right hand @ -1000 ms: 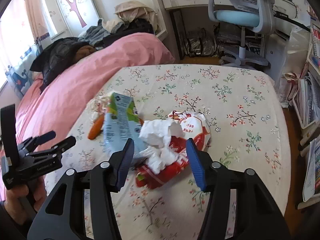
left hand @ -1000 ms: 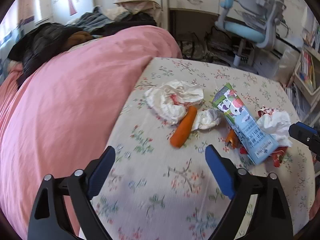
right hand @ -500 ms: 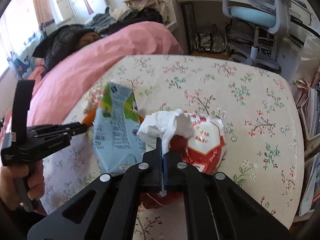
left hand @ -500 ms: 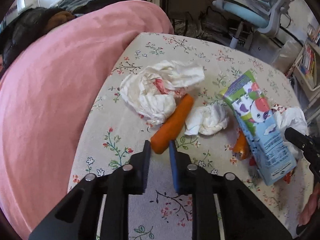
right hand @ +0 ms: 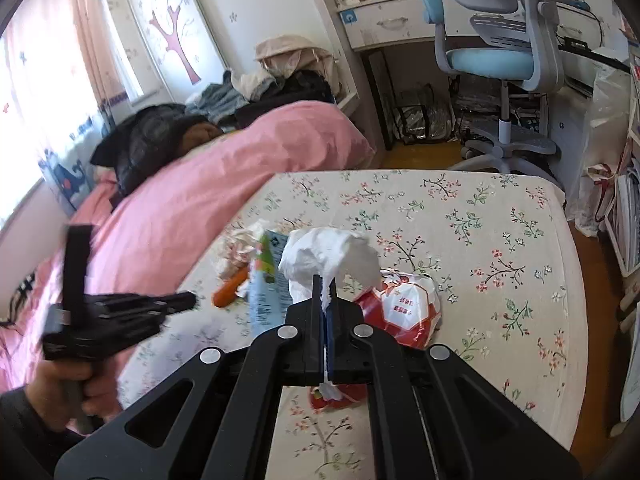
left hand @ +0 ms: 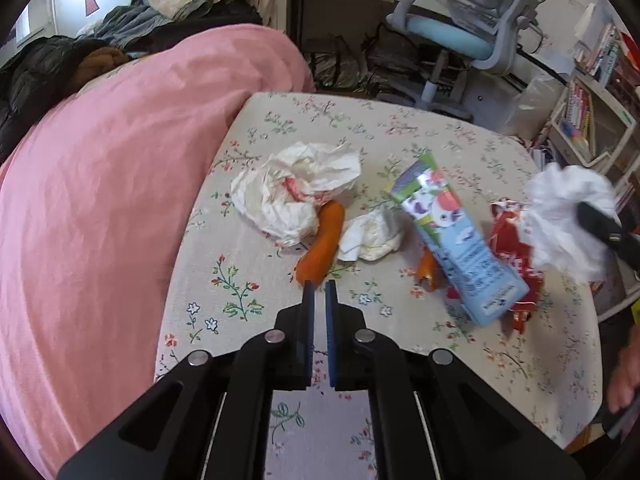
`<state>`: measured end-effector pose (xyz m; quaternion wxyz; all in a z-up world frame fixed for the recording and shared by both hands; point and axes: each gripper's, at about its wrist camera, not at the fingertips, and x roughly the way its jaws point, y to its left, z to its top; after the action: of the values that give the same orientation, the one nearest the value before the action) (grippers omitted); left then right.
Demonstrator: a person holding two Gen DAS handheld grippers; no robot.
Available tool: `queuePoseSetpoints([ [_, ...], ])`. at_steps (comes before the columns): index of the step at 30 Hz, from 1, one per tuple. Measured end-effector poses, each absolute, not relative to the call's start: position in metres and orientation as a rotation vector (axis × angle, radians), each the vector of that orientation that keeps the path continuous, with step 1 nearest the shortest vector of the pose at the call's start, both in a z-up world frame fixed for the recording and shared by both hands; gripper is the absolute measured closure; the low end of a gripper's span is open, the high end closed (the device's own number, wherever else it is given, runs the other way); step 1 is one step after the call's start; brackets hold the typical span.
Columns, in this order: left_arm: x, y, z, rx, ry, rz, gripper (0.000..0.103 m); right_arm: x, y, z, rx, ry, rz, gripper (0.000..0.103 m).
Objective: Collect trash
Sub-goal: 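Grasp the white tissue with the right tool while the left tool grasps an orange carrot piece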
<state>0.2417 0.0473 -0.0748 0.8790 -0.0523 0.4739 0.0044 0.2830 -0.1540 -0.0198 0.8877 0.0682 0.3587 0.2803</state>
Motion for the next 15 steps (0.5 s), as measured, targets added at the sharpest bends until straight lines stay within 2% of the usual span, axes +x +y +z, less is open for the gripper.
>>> queuePoseSetpoints([
  [1,0.245,0.049,-0.077,-0.119,0.994,0.013,0.097,0.281,-0.155,-0.018,0.150,0.741,0.586,0.102],
  [3,0.251,0.052,-0.084,-0.131,1.002,0.027,0.087,0.279,-0.155,-0.016,0.152,0.741,0.593,0.102],
  [4,0.254,0.054,-0.087,-0.129,1.001,0.040,0.066,0.279,-0.154,-0.017,0.150,0.745,0.596,0.102],
  [5,0.256,0.055,-0.089,-0.128,0.989,0.057,0.050,0.280,-0.153,-0.018,0.149,0.747,0.597,0.102],
  [13,0.275,0.059,-0.100,-0.107,0.988,0.082,0.050,0.292,-0.149,-0.029,0.148,0.779,0.606,0.102],
  [15,0.279,0.056,-0.106,-0.107,1.019,0.043,0.068,0.295,-0.148,-0.031,0.146,0.786,0.604,0.102],
])
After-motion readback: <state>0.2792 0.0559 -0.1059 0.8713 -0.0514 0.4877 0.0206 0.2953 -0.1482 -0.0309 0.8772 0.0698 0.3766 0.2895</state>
